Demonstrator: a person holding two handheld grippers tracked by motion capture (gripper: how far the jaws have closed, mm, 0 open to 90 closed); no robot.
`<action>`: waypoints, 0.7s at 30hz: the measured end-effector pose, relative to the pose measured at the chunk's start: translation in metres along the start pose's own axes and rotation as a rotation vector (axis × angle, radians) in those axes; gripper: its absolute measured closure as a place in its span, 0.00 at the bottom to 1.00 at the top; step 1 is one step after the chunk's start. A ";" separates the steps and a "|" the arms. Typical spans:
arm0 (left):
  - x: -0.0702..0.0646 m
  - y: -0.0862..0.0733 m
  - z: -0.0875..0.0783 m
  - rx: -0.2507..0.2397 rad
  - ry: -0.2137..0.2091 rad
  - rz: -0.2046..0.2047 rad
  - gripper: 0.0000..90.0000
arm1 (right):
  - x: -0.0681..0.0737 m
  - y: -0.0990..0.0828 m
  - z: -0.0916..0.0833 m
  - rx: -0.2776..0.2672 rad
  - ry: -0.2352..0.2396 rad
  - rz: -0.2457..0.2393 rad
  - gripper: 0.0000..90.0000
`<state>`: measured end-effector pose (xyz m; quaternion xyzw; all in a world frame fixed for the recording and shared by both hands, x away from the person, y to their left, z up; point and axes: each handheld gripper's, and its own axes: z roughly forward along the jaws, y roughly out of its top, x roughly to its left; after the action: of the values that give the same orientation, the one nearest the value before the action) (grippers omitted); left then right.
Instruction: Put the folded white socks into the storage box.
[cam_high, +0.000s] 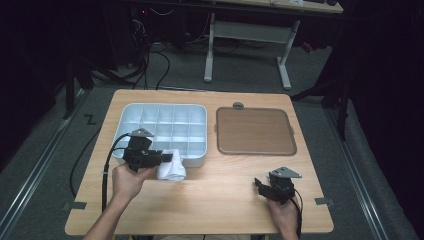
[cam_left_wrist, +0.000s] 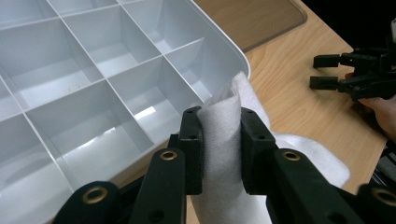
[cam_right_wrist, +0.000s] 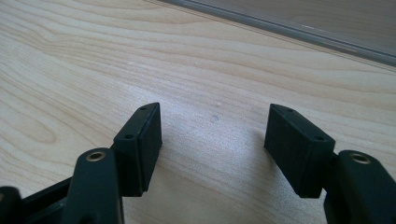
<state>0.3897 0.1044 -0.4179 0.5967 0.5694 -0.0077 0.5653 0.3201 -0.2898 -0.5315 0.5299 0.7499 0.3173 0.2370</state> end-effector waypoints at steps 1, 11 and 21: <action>0.000 0.001 0.000 0.000 0.002 -0.004 0.82 | 0.000 0.000 0.000 0.000 0.000 0.000 0.41; 0.000 0.017 0.000 -0.018 0.003 -0.004 0.82 | 0.000 0.000 0.000 0.000 0.000 0.000 0.41; 0.004 0.033 -0.001 -0.050 0.006 -0.019 0.82 | 0.000 0.000 0.000 -0.001 0.000 -0.001 0.41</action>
<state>0.4128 0.1174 -0.3985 0.5770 0.5767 0.0030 0.5783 0.3201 -0.2898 -0.5316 0.5293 0.7502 0.3175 0.2373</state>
